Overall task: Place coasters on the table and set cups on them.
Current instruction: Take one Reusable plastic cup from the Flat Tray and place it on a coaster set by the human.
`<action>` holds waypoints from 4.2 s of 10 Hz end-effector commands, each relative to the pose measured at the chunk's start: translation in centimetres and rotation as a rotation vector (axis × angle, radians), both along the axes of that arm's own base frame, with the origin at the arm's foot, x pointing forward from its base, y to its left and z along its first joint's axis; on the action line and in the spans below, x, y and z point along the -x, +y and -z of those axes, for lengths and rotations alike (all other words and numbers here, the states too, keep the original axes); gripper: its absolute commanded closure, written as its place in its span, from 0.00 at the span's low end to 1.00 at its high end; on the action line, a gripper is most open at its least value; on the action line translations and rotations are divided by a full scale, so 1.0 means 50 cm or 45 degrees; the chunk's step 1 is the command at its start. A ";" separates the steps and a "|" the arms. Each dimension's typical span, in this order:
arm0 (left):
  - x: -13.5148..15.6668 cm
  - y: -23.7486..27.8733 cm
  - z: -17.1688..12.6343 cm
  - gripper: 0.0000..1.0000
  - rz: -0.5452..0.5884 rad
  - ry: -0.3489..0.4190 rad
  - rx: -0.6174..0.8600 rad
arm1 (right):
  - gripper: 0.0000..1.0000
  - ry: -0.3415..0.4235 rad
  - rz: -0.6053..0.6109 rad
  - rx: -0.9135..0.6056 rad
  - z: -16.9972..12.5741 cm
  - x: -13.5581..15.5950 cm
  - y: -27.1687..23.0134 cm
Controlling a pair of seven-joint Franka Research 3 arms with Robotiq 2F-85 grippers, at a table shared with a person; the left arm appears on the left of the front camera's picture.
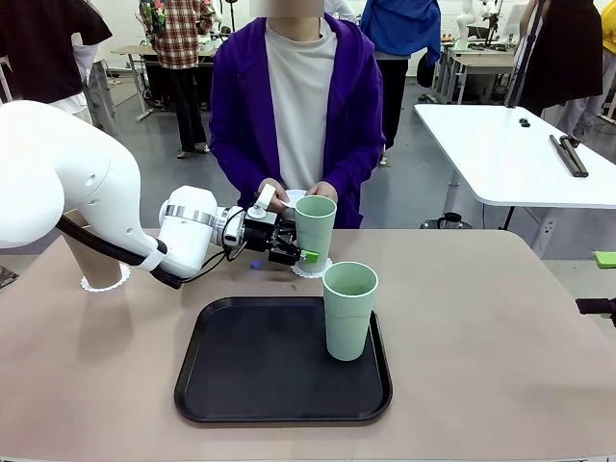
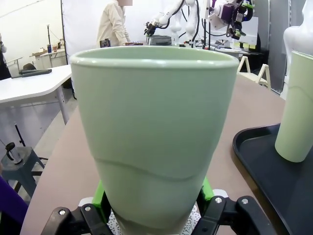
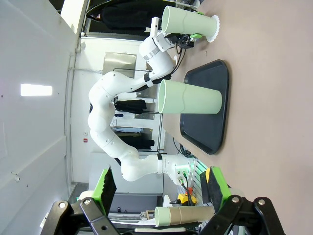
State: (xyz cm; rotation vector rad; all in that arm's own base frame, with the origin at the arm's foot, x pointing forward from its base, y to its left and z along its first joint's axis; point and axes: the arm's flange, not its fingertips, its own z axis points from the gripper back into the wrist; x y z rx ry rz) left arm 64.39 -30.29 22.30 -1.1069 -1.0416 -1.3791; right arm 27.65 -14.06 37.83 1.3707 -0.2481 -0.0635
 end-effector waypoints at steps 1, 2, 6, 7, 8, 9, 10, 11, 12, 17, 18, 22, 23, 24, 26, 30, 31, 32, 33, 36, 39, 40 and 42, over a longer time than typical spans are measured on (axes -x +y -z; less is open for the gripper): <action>-0.014 -0.012 0.005 0.11 -0.008 0.039 -0.017 | 0.00 -0.004 0.002 -0.016 -0.001 0.000 -0.001; -0.013 -0.011 0.003 0.00 -0.009 0.050 -0.022 | 0.00 -0.004 0.002 -0.016 -0.001 0.000 -0.001; -0.013 -0.006 -0.010 0.00 0.019 -0.011 -0.120 | 0.00 -0.004 0.002 -0.016 -0.001 0.000 -0.001; -0.010 -0.004 -0.017 0.00 0.027 -0.005 -0.168 | 0.00 -0.004 0.002 -0.016 -0.001 0.000 -0.001; -0.011 0.000 -0.024 0.00 0.027 -0.006 -0.207 | 0.00 -0.004 0.002 -0.016 -0.001 0.000 -0.001; -0.015 0.003 -0.033 0.00 0.027 -0.014 -0.236 | 0.00 -0.004 0.002 -0.016 -0.001 0.000 -0.001; -0.015 0.008 -0.039 0.00 0.025 -0.023 -0.265 | 0.00 -0.004 0.002 -0.016 -0.001 0.000 -0.001; -0.016 0.015 -0.046 0.00 0.007 -0.039 -0.303 | 0.00 -0.004 0.002 -0.016 -0.001 0.000 -0.001; -0.018 0.022 -0.054 0.00 -0.005 -0.039 -0.336 | 0.00 -0.004 0.002 -0.016 -0.001 0.000 -0.001; -0.005 0.055 -0.125 0.00 0.021 -0.031 -0.609 | 0.00 -0.004 0.002 -0.016 -0.001 0.000 -0.001; 0.011 0.069 -0.166 0.00 0.038 -0.013 -0.710 | 0.00 -0.004 0.002 -0.016 -0.001 0.000 -0.001; 0.114 0.106 -0.381 0.00 -0.082 0.117 -1.206 | 0.00 -0.004 0.002 -0.016 -0.001 0.000 -0.001; 0.142 0.118 -0.430 0.00 -0.146 0.127 -1.319 | 0.00 -0.004 0.002 -0.016 -0.001 0.000 -0.001; 0.163 0.123 -0.480 0.00 -0.172 0.173 -1.426 | 0.00 -0.004 0.002 -0.016 -0.001 0.000 -0.001; 0.207 0.114 -0.561 0.00 -0.277 0.208 -1.524 | 0.00 -0.004 0.002 -0.016 -0.001 0.000 -0.001; 0.232 0.113 -0.603 0.00 -0.341 0.180 -1.547 | 0.00 -0.004 0.002 -0.016 -0.001 0.000 -0.001; 0.232 0.113 -0.603 0.00 -0.341 0.180 -1.547 | 0.00 -0.004 0.002 -0.016 -0.001 0.000 -0.001; 0.232 0.113 -0.603 0.00 -0.341 0.180 -1.547 | 0.00 -0.004 0.002 -0.016 -0.001 0.000 -0.001; 0.232 0.113 -0.603 0.00 -0.341 0.180 -1.547 | 0.00 -0.004 0.002 -0.016 -0.001 0.000 -0.001; 0.232 0.113 -0.603 0.00 -0.341 0.180 -1.547 | 0.00 -0.004 0.002 -0.016 -0.001 0.000 -0.001; 0.230 0.106 -0.601 0.00 -0.375 0.184 -1.565 | 0.00 -0.004 0.002 -0.016 -0.001 0.000 -0.001; 0.217 0.116 -0.637 0.00 -0.516 0.242 -1.573 | 0.00 -0.004 0.002 -0.016 -0.001 0.000 -0.001; 0.389 0.168 -0.596 0.00 -0.818 0.423 -1.553 | 0.00 -0.004 0.002 -0.016 -0.001 0.000 -0.001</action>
